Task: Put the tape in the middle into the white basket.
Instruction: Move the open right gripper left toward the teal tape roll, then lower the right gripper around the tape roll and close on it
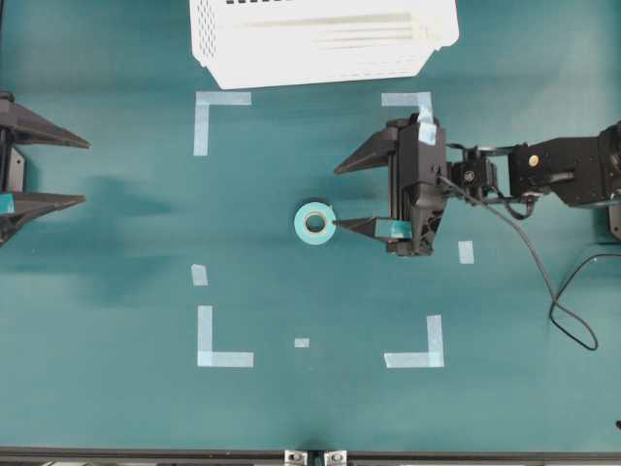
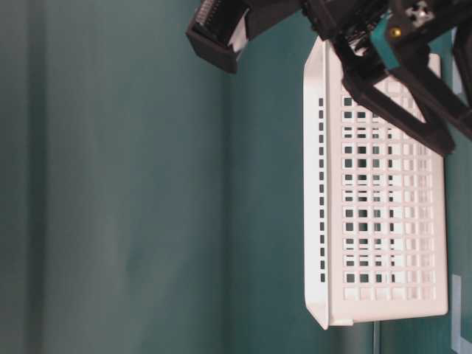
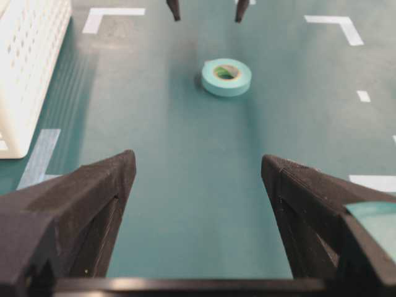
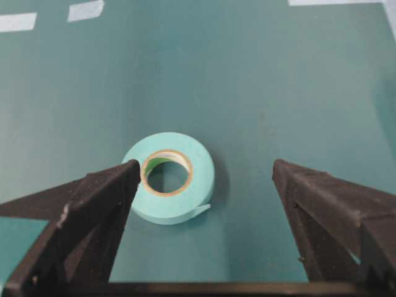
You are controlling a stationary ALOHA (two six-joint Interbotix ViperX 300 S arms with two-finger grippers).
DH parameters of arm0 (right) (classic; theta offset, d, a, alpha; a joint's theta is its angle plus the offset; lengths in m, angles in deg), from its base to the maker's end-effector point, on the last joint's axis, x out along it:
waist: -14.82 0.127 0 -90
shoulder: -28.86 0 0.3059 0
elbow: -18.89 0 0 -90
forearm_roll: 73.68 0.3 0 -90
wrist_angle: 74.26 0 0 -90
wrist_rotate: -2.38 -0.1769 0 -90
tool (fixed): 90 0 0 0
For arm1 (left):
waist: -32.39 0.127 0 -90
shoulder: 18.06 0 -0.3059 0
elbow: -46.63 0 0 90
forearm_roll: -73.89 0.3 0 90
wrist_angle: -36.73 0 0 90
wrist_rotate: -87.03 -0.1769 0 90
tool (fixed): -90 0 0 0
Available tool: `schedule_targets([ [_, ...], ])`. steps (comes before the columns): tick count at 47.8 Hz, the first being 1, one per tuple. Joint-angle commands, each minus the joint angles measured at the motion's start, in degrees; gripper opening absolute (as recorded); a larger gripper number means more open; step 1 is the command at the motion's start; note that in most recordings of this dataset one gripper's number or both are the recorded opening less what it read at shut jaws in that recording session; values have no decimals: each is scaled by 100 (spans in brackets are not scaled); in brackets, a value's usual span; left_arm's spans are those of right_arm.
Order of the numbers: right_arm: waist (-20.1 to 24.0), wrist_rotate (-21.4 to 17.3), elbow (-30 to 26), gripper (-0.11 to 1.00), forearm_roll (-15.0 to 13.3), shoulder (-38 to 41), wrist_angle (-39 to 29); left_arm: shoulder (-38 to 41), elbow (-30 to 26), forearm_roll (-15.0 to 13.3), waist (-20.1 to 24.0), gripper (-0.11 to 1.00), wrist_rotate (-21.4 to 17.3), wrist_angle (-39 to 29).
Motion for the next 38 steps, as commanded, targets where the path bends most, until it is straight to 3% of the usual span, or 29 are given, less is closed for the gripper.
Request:
schedule_targets([
  [1, 62, -9, -158, 99, 0, 18, 70, 44, -79, 0, 26, 37, 0, 26],
  [38, 141, -105, -510, 99, 0, 563, 70, 44, -70, 0, 26, 37, 0, 26],
])
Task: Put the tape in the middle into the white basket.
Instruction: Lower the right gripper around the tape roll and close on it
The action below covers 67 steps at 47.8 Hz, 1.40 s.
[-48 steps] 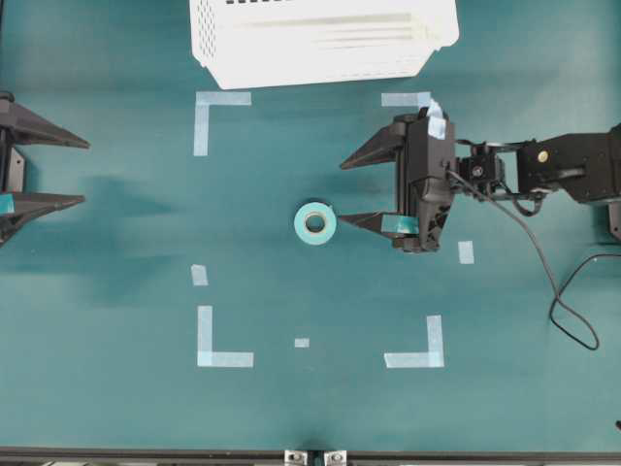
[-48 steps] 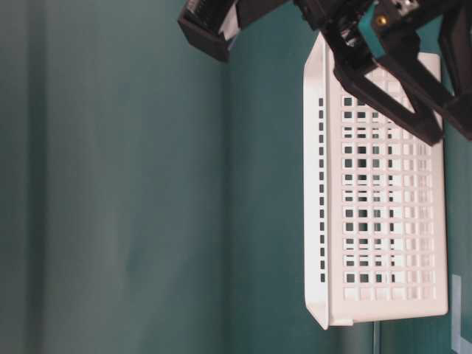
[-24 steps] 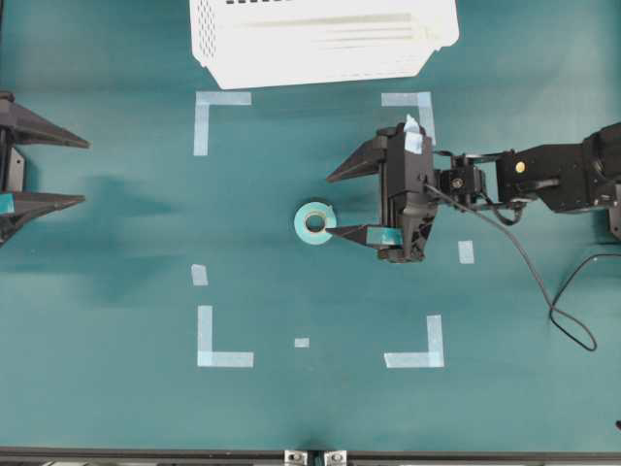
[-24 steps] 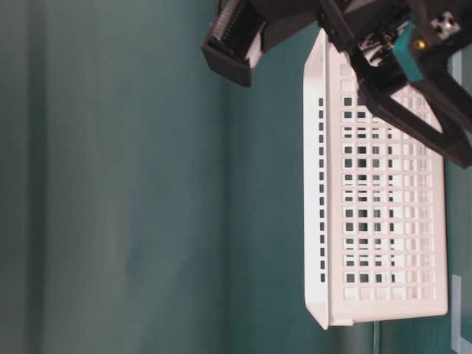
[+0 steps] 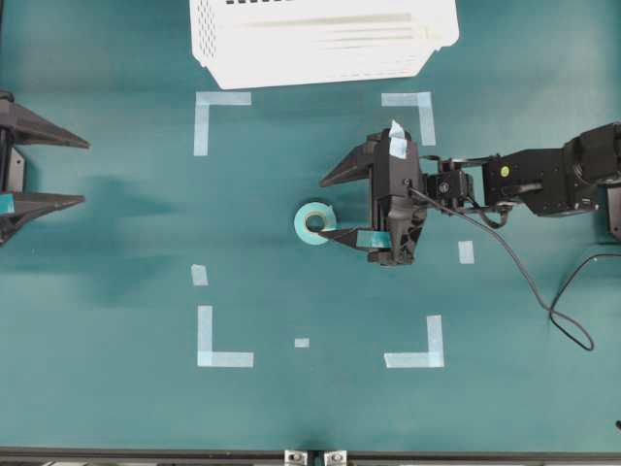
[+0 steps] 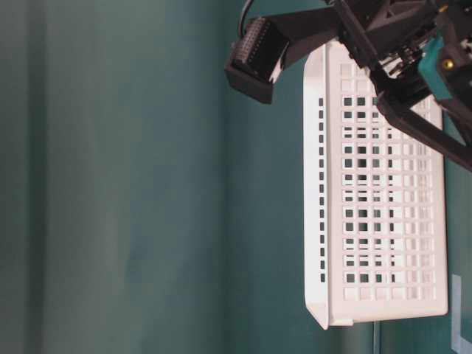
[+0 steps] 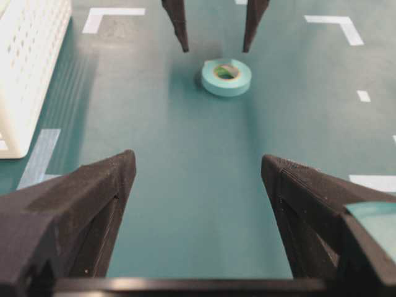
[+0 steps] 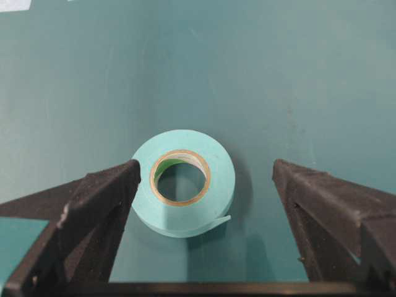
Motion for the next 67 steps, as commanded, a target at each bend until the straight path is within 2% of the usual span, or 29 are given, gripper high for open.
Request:
schedule_targets([
  [1, 44, -18, -123, 99, 9, -35, 70, 53, -62, -9, 26, 37, 0, 26],
  [33, 149, -123, -387, 99, 9, 334, 70, 53, -62, -9, 26, 37, 0, 35],
  [67, 167, -132, -396, 99, 70, 501, 167, 53, -70, -9, 26, 37, 0, 26],
])
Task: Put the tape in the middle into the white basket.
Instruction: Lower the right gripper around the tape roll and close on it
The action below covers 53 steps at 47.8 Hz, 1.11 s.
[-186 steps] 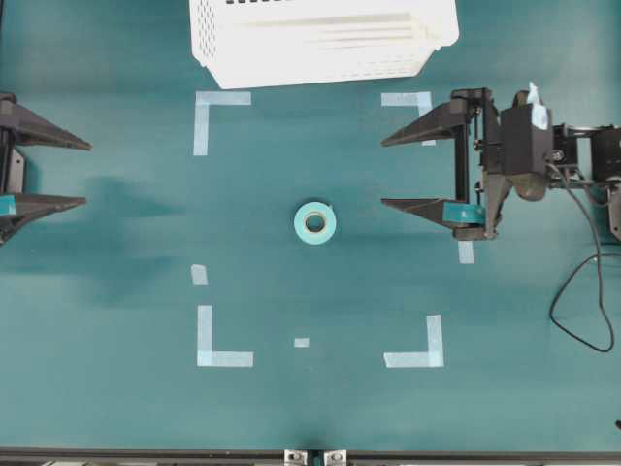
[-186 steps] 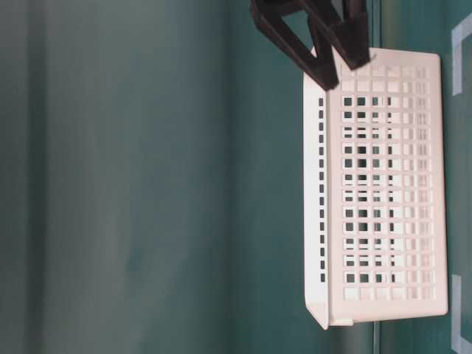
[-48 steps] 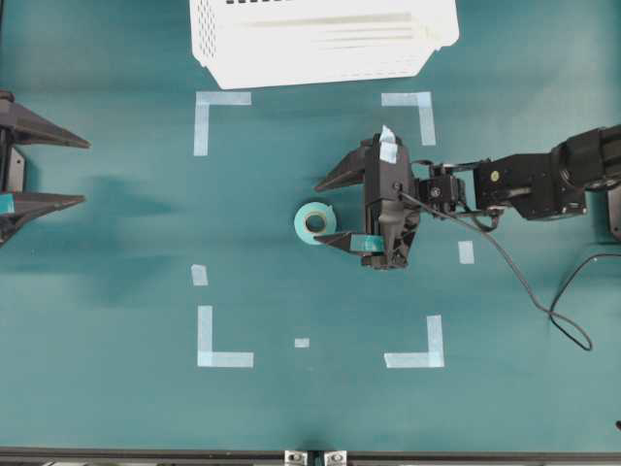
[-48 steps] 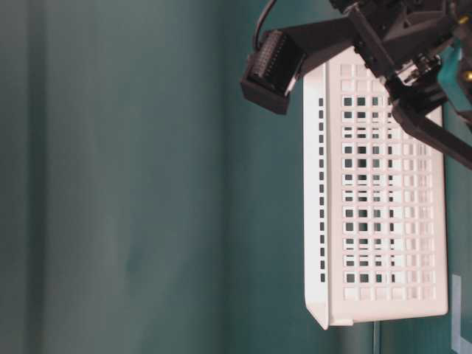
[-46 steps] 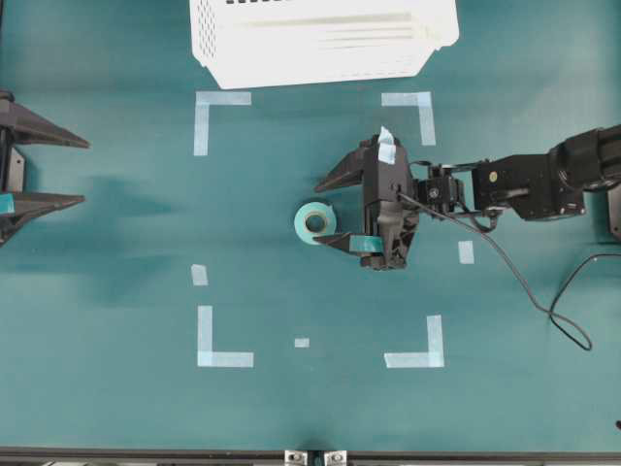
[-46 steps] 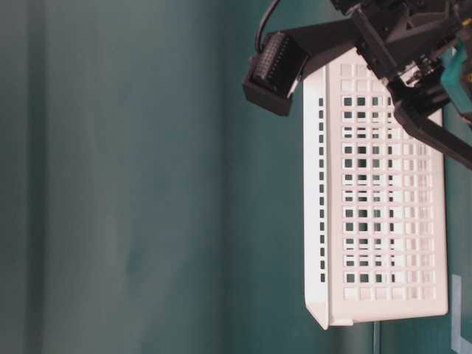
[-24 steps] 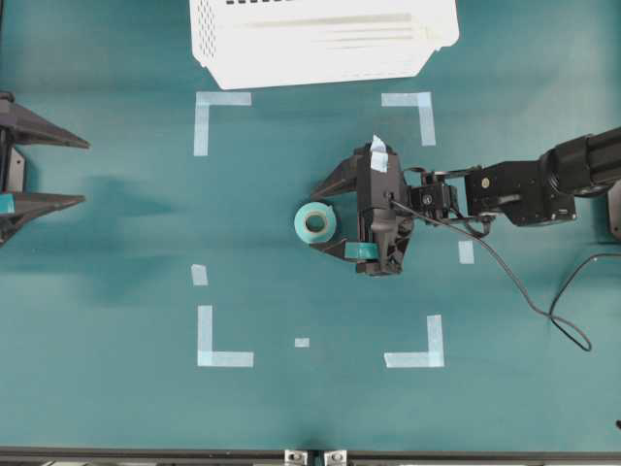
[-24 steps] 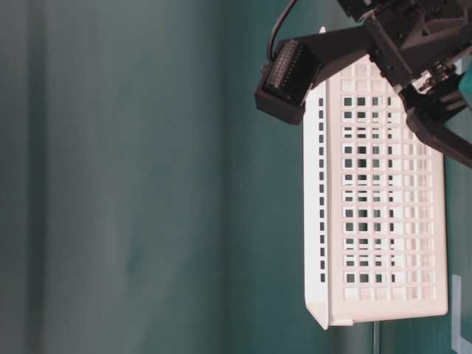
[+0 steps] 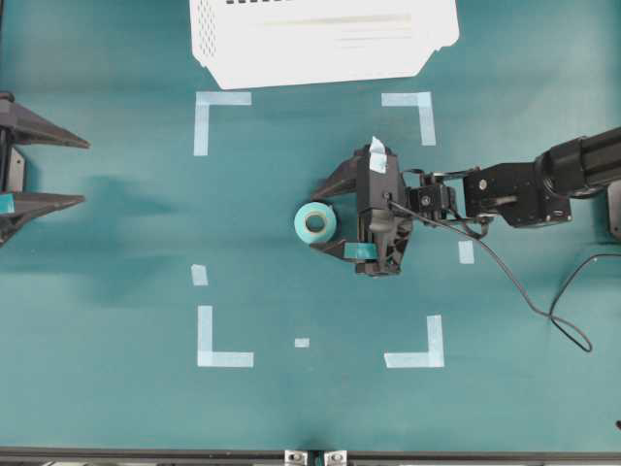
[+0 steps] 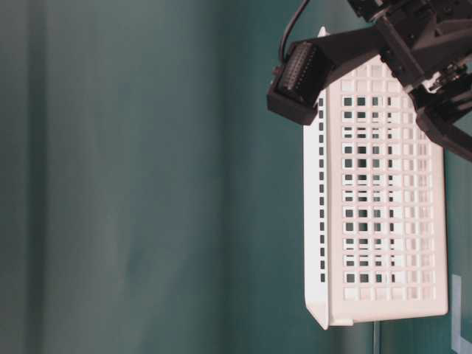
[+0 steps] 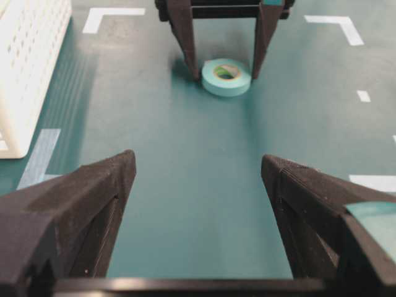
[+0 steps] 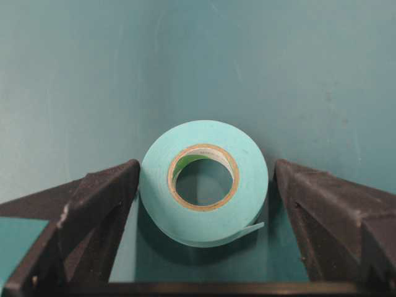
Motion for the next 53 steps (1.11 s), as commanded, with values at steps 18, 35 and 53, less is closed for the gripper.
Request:
schedule_targets([
  [18, 18, -9, -123, 99, 70, -35, 70, 53, -79, 0, 18, 37, 0, 26],
  [35, 18, -9, -246, 99, 70, 79, 70, 53, -79, 0, 18, 37, 0, 26],
  [53, 26, 0, -237, 98, 70, 70, 26, 53, -70, 0, 18, 37, 0, 18],
])
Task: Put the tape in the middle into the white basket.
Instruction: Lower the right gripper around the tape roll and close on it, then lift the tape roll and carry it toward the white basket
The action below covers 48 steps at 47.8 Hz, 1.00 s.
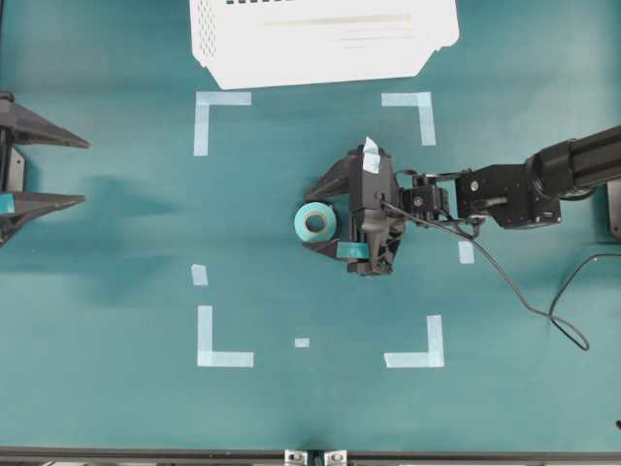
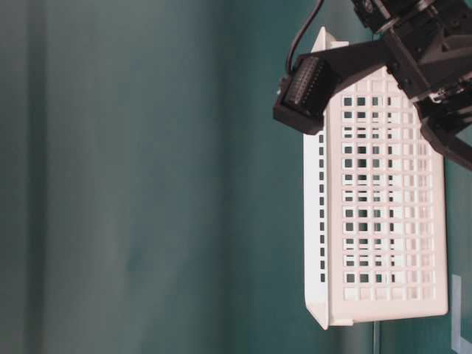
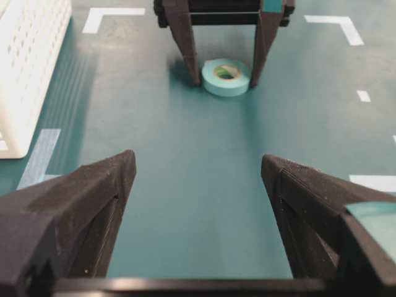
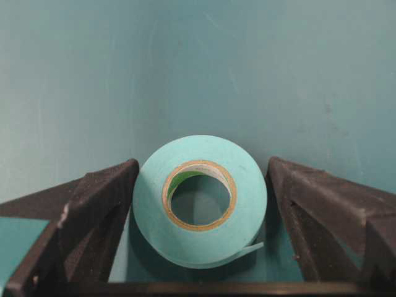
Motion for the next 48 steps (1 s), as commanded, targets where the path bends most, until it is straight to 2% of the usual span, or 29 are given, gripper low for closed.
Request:
schedule_targets([
  [1, 26, -9, -79, 98, 18, -79, 9, 53, -79, 0, 18, 37, 0, 26],
  [6, 53, -9, -70, 92, -9, -88, 9, 53, -79, 0, 18, 37, 0, 26],
  [12, 79, -9, -44, 66, -18, -158, -26, 53, -79, 0, 18, 37, 0, 35],
  [31, 79, 0, 0, 66, -18, -492, -325, 53, -79, 9, 18, 37, 0, 26],
  [48, 79, 0, 0, 66, -26, -1310, -949, 53, -79, 0, 18, 37, 0, 26],
])
